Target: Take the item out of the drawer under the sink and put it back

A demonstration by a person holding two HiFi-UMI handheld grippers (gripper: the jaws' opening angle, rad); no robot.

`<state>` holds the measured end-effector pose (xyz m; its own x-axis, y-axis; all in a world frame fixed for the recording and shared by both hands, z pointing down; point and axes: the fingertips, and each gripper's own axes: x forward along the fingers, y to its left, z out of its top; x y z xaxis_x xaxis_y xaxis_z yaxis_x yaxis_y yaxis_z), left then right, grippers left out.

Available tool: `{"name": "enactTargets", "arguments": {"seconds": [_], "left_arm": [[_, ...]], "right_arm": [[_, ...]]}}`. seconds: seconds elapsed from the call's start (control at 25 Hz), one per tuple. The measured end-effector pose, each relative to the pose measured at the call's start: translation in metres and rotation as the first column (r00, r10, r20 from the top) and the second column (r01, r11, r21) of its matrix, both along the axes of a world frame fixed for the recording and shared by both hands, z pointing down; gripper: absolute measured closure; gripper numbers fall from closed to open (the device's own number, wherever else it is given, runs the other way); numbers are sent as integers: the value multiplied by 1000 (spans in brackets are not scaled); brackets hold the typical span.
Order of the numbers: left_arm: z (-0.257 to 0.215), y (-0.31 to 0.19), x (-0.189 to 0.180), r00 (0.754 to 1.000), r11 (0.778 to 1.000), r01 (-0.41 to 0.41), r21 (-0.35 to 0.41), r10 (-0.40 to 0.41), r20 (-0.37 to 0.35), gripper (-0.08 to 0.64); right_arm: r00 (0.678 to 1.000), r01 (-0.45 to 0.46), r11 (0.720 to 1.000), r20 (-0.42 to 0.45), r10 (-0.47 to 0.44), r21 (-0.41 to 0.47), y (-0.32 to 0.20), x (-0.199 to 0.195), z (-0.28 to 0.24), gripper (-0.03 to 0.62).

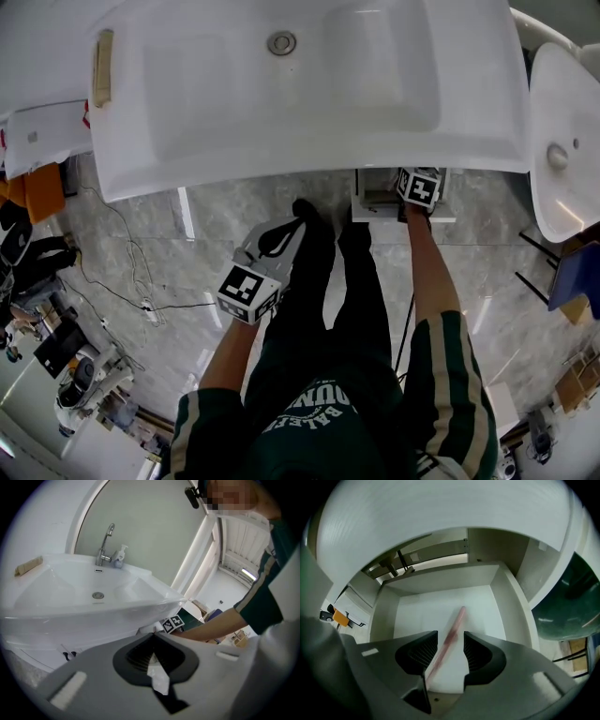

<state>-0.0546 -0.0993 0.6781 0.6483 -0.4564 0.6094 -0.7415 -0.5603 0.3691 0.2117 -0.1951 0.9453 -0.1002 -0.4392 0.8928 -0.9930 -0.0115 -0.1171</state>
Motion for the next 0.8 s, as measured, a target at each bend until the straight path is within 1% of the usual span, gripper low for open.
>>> {"name": "enactTargets", "arguments": {"seconds": [0.16, 0.28, 0.36, 0.4, 0.52, 0.68, 0.8], "left_arm": [[3, 0, -2, 1000, 1000, 4, -2, -4, 4, 509], [3, 2, -3, 1000, 1000, 5, -6, -5, 5, 509], [3, 3, -5, 1000, 1000, 10, -6, -10, 5, 509], [2, 3, -6, 1000, 1000, 13, -6, -13, 6, 509], [2, 4, -11, 1000, 1000, 19, -4, -19, 7, 509], [2, 4, -14, 1000, 1000, 17, 1, -17, 9, 509], [-2, 3, -13, 1000, 1000, 23, 0, -23, 4, 509]], "right_arm": [[1000, 0, 999, -2, 0, -50, 6, -2, 11, 443], [1000, -12, 998, -12, 11, -69, 8, -5, 14, 446], [1000, -19, 996, -19, 18, -83, 10, -5, 16, 469], [1000, -18, 996, -21, 16, -84, 10, -5, 15, 495], [1000, -19, 998, -8, 18, -67, 3, -9, 10, 505], [998, -65, 997, 9, 65, -53, -1, -8, 3, 530], [998, -65, 997, 16, 65, -36, -2, -11, -4, 540]]}}
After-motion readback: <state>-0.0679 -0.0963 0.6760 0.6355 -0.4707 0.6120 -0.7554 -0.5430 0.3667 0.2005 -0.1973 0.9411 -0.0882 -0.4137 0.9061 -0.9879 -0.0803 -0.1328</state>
